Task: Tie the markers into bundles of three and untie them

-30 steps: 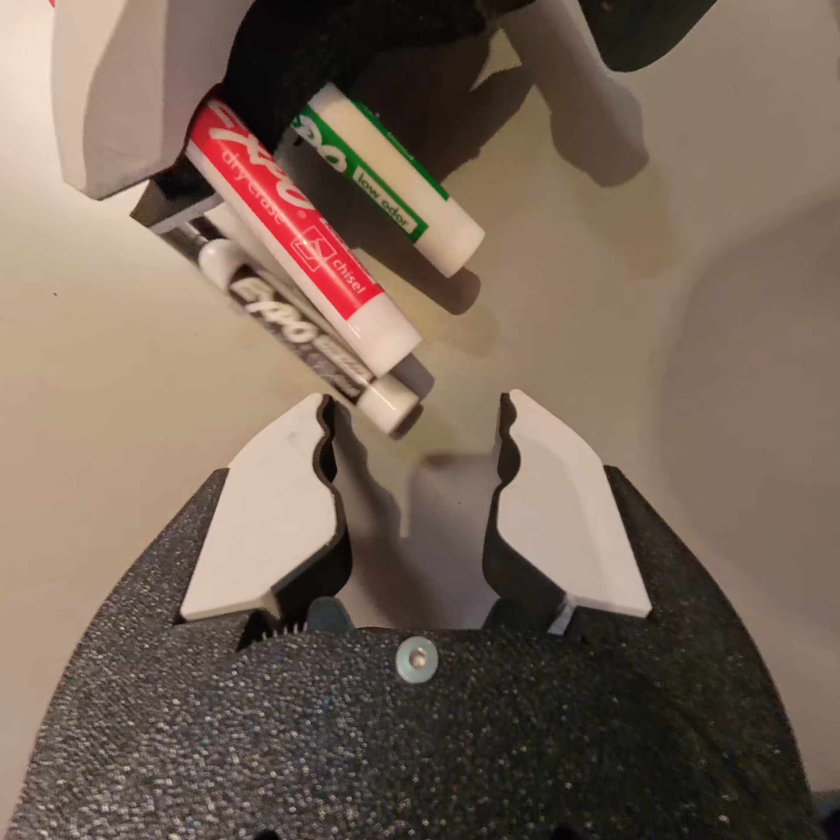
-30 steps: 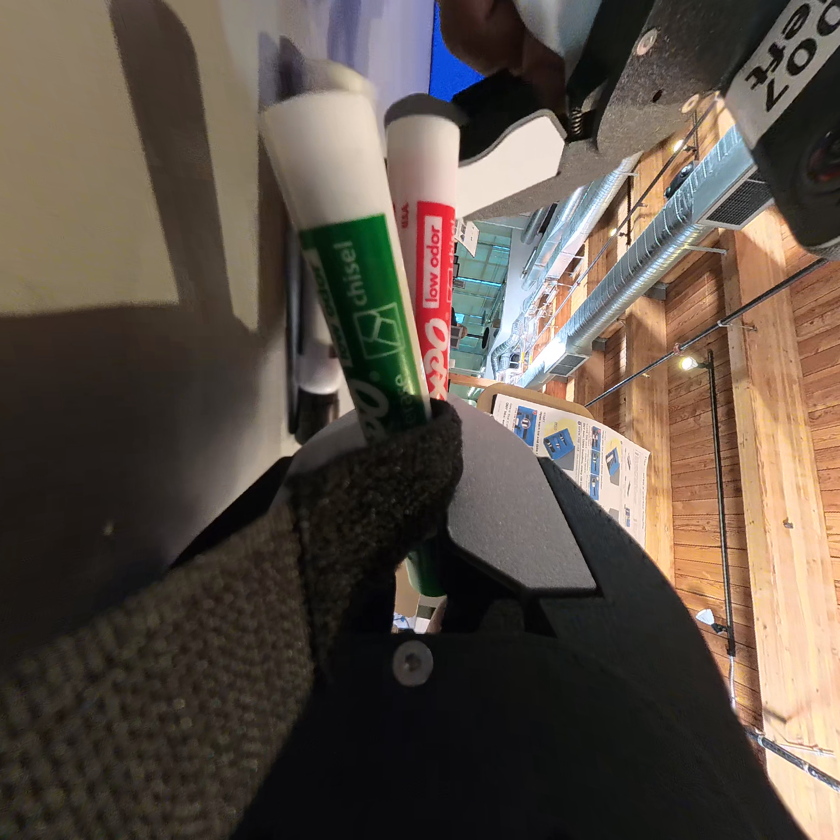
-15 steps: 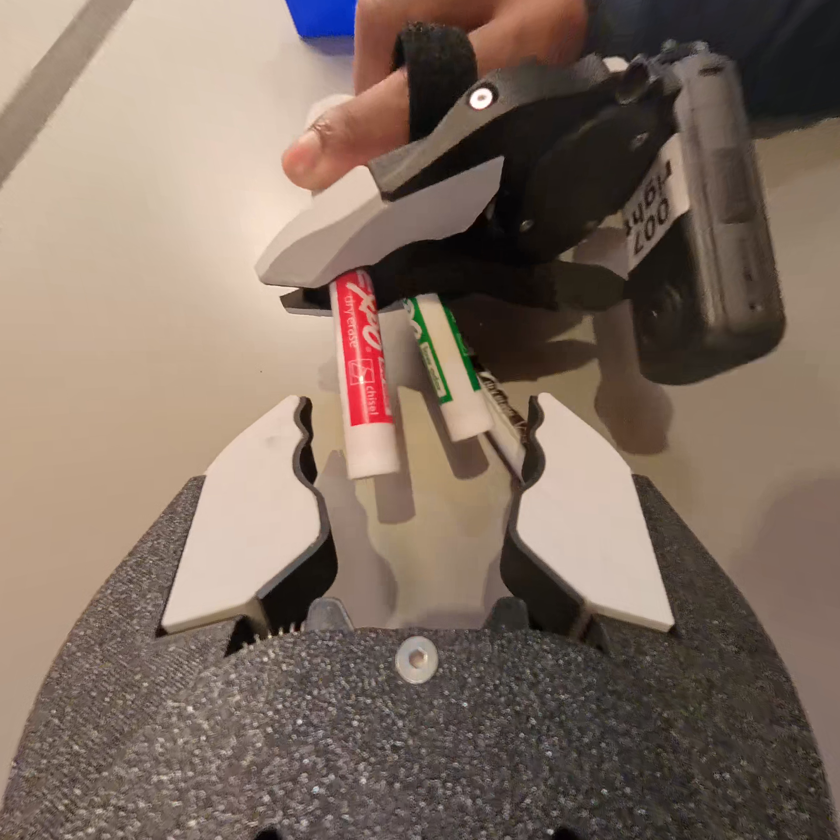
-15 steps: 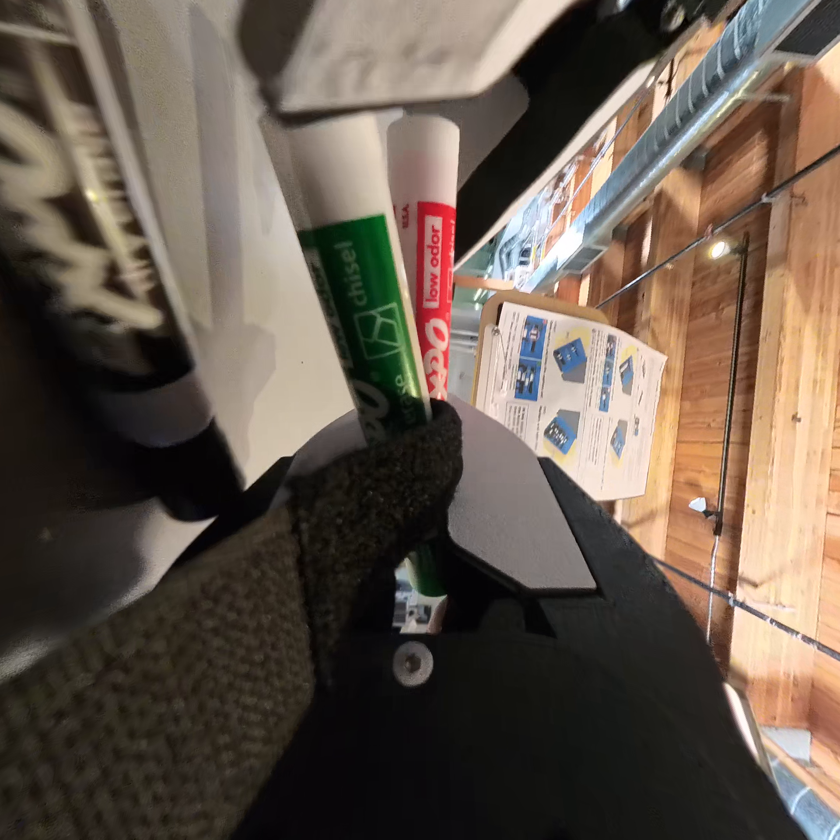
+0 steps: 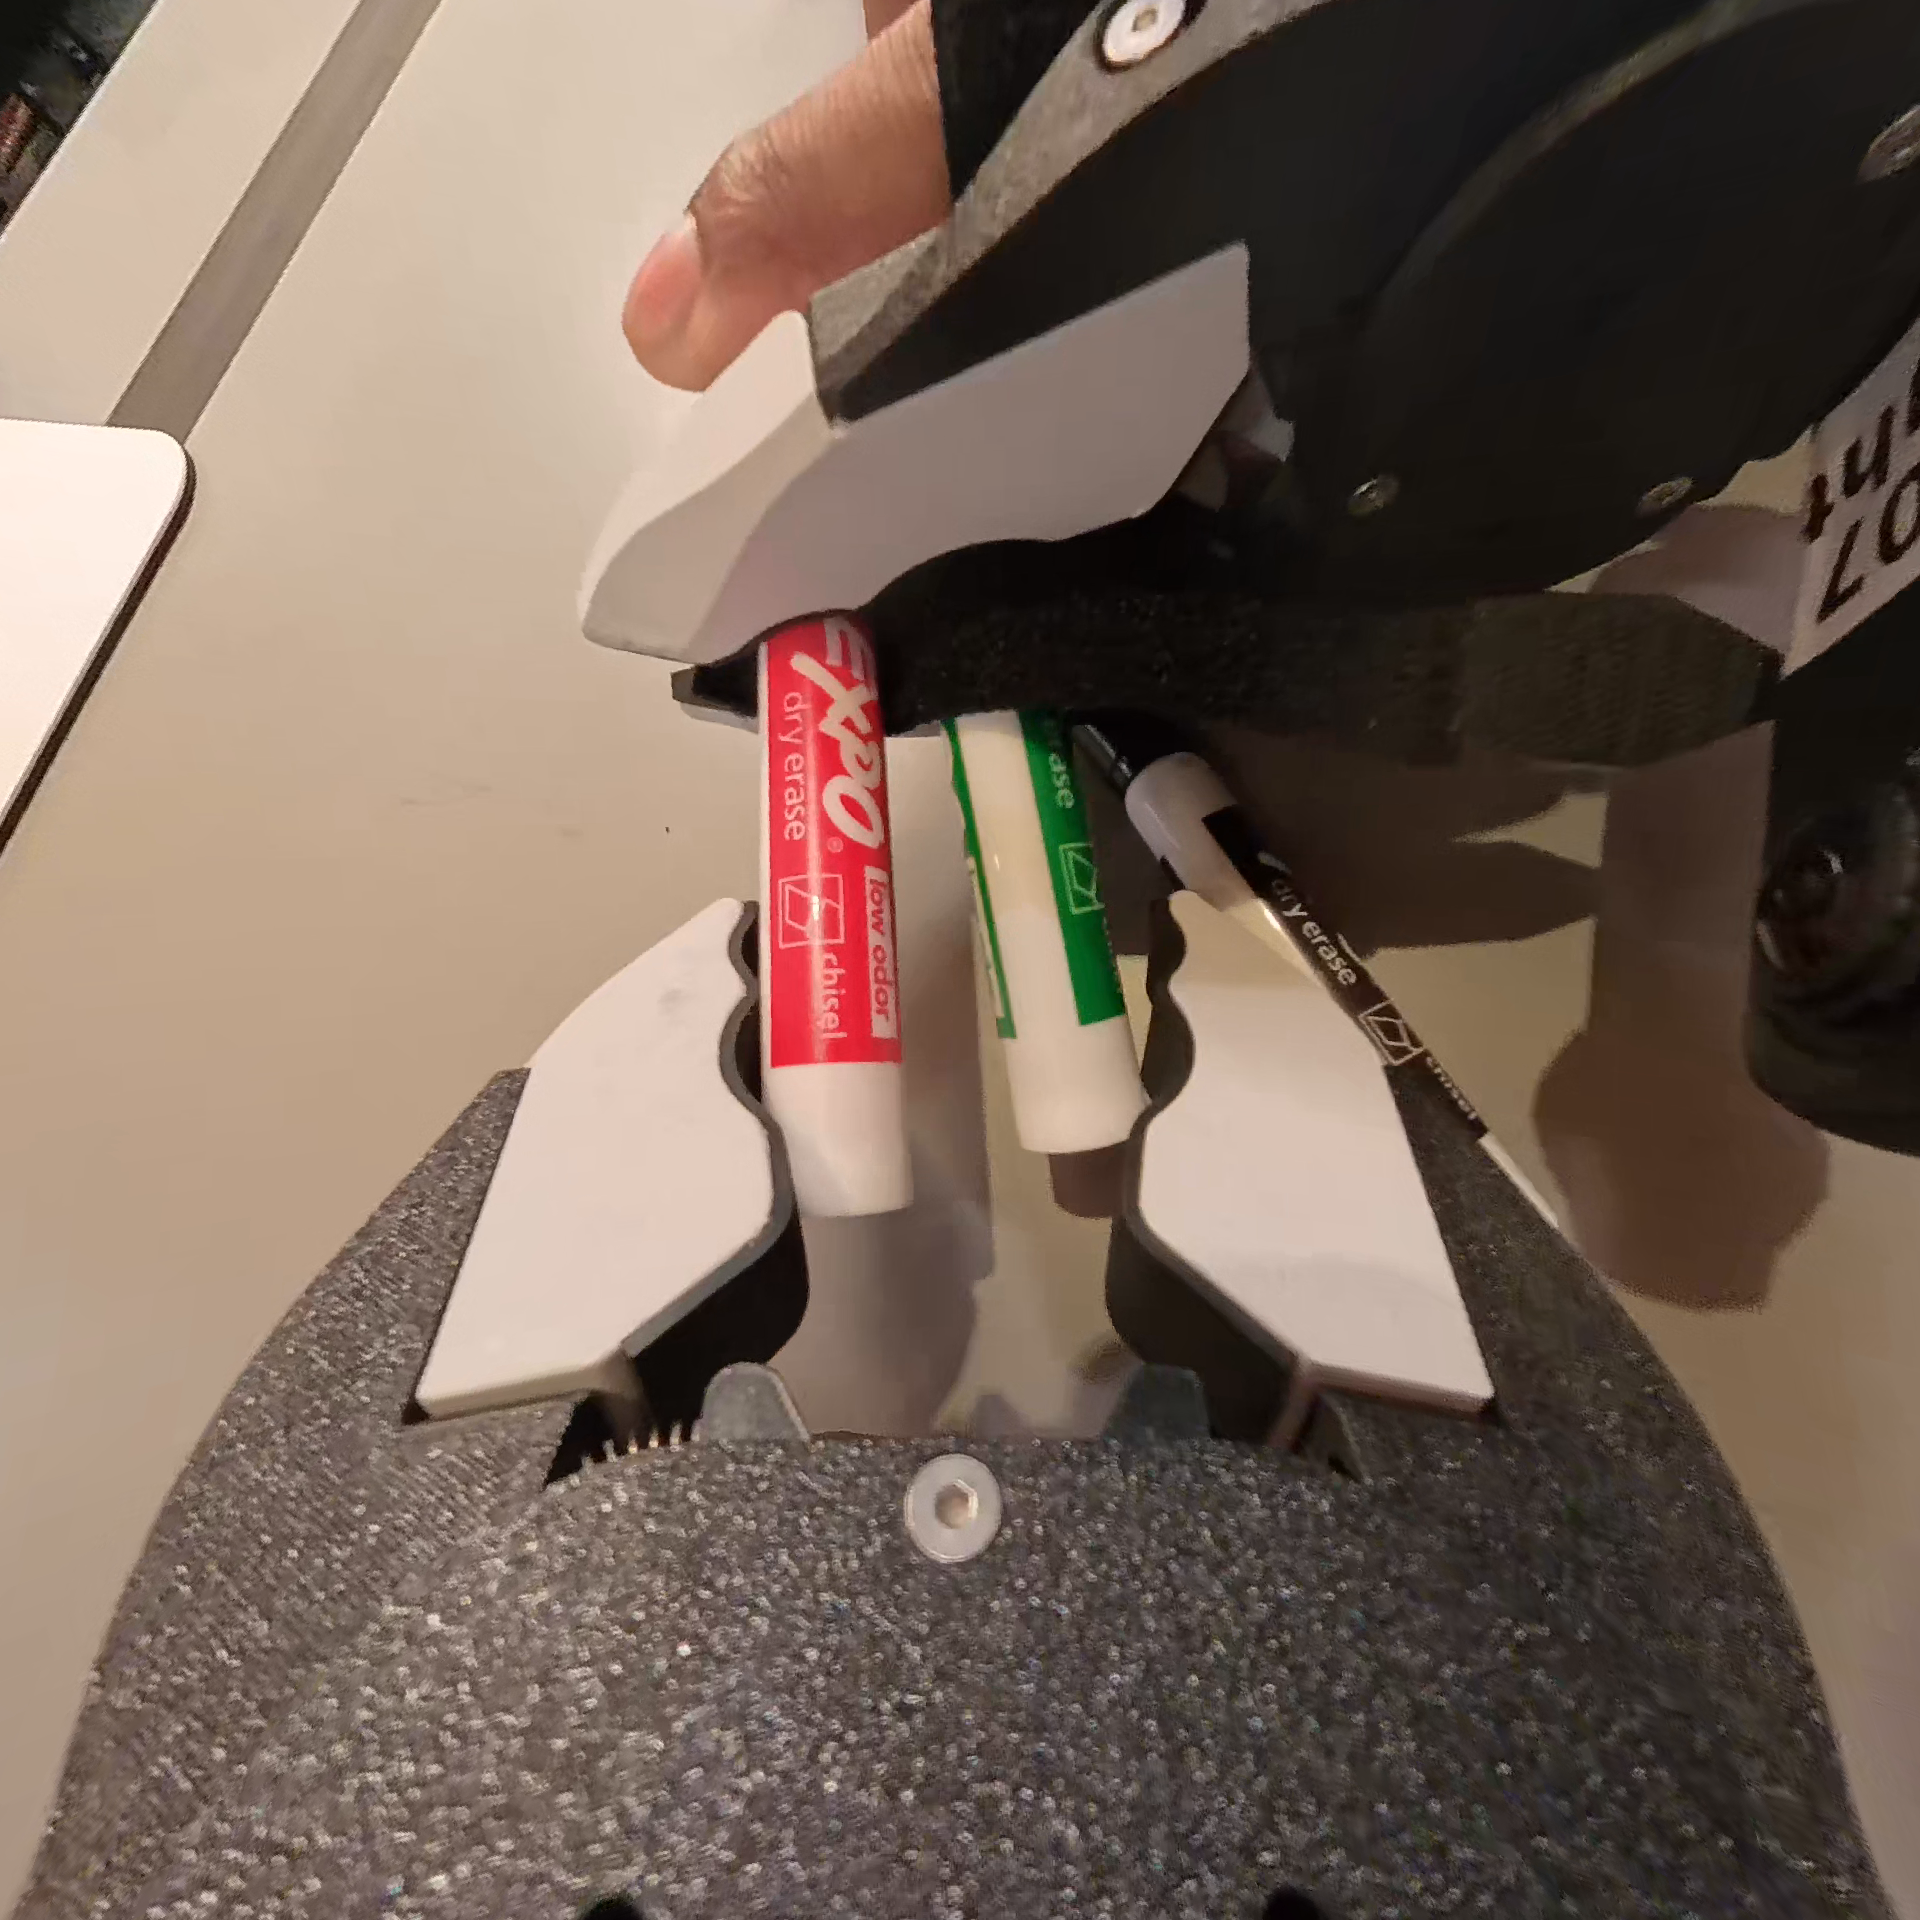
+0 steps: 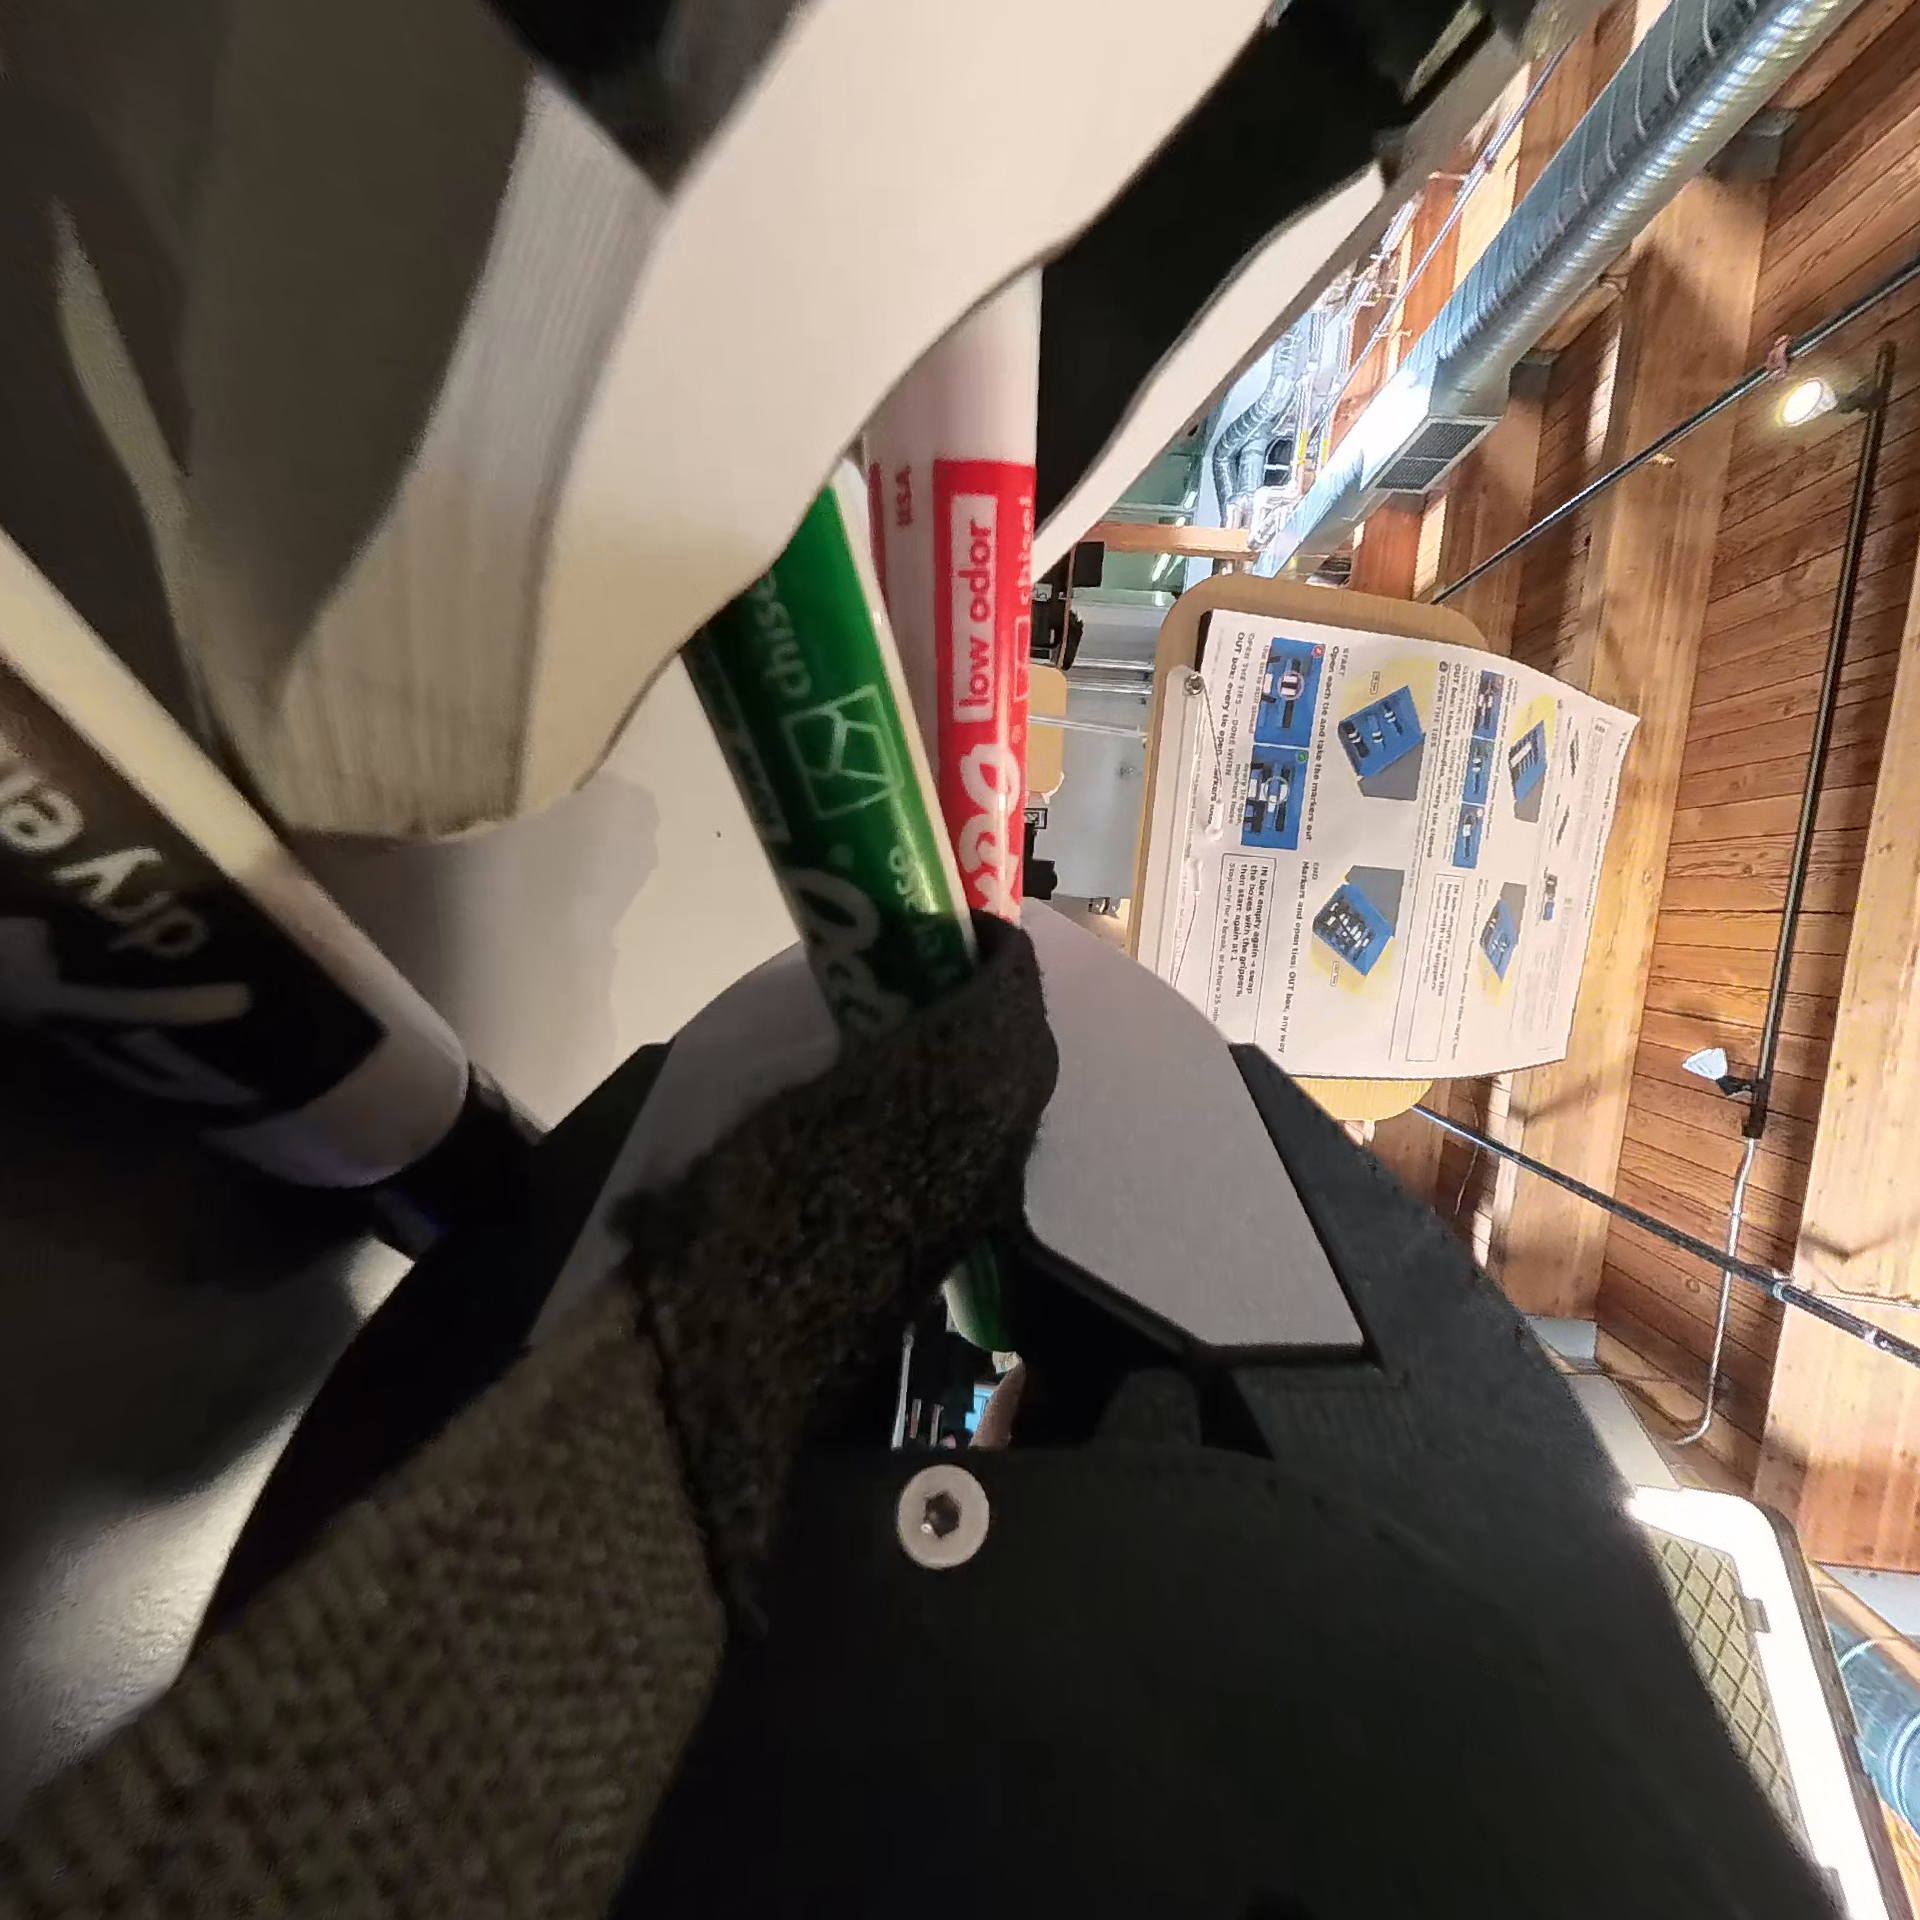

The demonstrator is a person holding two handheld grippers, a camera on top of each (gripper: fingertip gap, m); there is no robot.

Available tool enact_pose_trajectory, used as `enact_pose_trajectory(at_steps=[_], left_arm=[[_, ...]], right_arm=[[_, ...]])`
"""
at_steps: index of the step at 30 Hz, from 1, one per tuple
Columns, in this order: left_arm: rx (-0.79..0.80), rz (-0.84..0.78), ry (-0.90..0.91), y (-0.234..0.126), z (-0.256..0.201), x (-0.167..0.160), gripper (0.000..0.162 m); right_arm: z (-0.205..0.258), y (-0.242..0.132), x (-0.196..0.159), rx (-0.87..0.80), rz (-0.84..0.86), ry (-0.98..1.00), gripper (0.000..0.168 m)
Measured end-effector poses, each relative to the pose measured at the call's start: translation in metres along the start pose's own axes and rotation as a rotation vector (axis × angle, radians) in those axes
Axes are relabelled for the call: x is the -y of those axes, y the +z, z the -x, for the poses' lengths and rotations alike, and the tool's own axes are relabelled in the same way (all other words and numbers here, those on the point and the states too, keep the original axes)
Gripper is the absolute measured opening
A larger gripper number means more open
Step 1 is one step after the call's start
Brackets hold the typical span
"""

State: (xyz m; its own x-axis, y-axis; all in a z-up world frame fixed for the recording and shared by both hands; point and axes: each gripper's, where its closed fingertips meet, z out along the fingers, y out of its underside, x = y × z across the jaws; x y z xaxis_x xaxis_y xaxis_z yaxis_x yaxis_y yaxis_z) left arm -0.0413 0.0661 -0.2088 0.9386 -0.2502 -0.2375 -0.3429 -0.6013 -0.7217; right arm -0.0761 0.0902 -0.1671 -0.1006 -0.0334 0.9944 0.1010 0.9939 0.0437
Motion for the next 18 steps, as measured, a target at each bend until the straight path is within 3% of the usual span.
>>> enact_pose_trajectory(at_steps=[10, 15, 18], left_arm=[[0.098, 0.032, 0.065, 0.003, 0.007, -0.002, 0.063], [0.175, 0.057, 0.136, 0.002, 0.014, -0.003, 0.048], [0.181, 0.064, 0.152, 0.002, 0.015, -0.004, 0.048]], right_arm=[[0.005, -0.001, 0.001, 0.037, 0.026, 0.012, 0.015], [0.004, -0.002, 0.002, 0.041, 0.034, 0.003, 0.016], [0.002, -0.002, 0.005, 0.035, 0.036, -0.005, 0.016]])
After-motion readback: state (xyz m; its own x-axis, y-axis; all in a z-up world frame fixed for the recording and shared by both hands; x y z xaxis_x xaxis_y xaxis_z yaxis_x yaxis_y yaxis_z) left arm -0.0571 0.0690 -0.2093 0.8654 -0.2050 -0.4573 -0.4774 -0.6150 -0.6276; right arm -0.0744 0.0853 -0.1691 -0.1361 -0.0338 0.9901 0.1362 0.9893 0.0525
